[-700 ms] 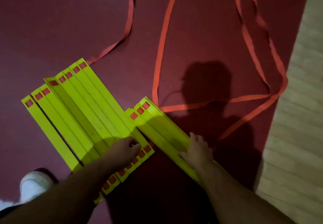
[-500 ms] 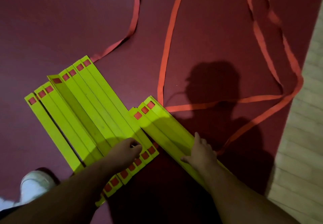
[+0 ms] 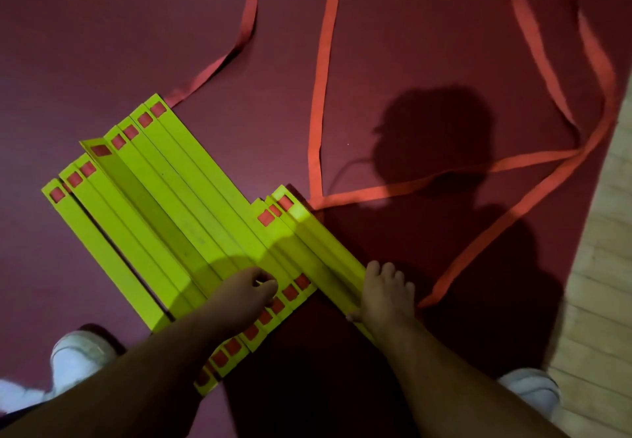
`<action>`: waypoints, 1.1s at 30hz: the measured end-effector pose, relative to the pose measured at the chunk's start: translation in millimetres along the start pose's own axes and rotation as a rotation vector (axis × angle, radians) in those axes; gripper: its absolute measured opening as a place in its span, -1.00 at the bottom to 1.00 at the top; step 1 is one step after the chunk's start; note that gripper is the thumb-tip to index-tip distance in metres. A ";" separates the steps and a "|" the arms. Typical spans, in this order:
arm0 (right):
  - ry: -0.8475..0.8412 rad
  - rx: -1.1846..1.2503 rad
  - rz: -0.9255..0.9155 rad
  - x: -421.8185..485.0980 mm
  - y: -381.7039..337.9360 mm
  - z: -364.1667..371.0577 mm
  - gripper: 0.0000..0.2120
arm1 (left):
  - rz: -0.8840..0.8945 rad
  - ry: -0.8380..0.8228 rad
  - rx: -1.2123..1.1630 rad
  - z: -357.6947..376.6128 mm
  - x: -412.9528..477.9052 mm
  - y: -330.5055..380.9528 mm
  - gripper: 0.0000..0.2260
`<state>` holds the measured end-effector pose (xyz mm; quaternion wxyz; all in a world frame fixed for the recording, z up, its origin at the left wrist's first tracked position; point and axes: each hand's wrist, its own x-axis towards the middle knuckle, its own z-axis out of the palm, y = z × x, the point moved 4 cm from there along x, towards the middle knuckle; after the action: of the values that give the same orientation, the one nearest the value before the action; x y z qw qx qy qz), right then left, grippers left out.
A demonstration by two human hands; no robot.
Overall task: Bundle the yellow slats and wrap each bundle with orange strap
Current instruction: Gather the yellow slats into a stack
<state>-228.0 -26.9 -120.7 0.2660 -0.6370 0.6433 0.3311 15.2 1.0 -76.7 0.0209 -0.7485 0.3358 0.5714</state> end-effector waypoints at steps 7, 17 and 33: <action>-0.098 0.221 -0.071 3.5 -4.4 7.8 -0.34 | -0.003 -0.005 -0.011 -1.6 -4.6 -5.0 -0.92; -0.131 0.566 -0.142 4.3 -8.5 -6.0 -0.75 | -0.030 0.009 -0.010 -13.3 -15.4 -14.4 -0.92; -0.361 1.244 -0.673 -111.8 -57.5 -215.3 -0.57 | 0.205 -0.204 -0.875 -75.3 -117.5 119.9 -0.49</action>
<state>-148.4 -117.9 97.4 0.7681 -0.4667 0.4279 -0.0956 1.1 -66.7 93.8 -0.3208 -0.5900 0.1314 0.7292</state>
